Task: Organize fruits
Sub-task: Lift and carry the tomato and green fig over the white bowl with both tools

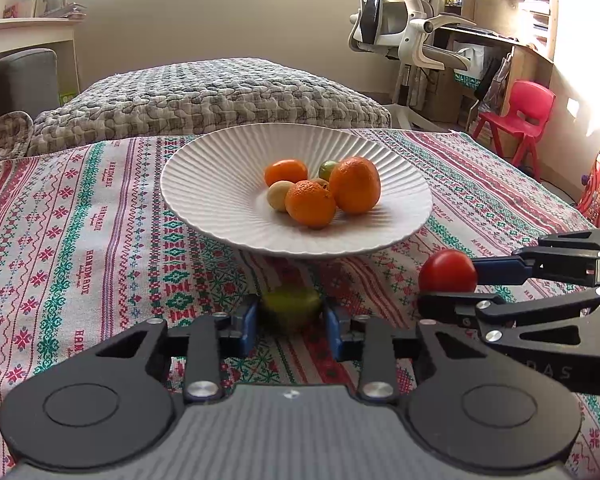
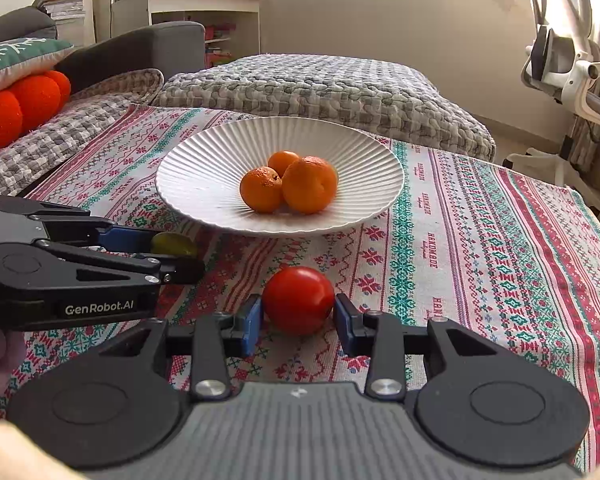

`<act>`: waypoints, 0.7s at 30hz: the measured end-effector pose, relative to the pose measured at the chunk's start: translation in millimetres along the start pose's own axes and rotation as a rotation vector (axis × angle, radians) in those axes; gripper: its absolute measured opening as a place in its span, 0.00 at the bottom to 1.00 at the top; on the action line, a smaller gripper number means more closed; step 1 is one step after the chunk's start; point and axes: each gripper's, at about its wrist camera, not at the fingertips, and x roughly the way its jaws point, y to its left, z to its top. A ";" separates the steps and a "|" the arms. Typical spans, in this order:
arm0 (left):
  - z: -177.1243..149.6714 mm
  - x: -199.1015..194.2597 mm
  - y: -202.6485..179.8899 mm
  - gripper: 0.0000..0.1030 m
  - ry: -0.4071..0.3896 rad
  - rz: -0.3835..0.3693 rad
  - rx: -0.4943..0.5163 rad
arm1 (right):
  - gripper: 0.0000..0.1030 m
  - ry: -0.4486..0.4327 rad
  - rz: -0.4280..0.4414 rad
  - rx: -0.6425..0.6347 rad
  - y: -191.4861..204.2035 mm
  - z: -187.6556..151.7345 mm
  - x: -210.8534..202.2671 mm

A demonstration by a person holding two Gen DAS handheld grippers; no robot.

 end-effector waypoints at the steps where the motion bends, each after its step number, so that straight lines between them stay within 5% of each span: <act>1: 0.1 -0.3 0.5 0.25 0.001 -0.002 0.000 | 0.34 0.000 0.000 0.000 0.0 0.1 0.0; 21: 1.2 -21.3 -0.5 0.25 0.006 -0.029 0.014 | 0.34 -0.005 -0.010 0.021 -8.4 1.0 -7.8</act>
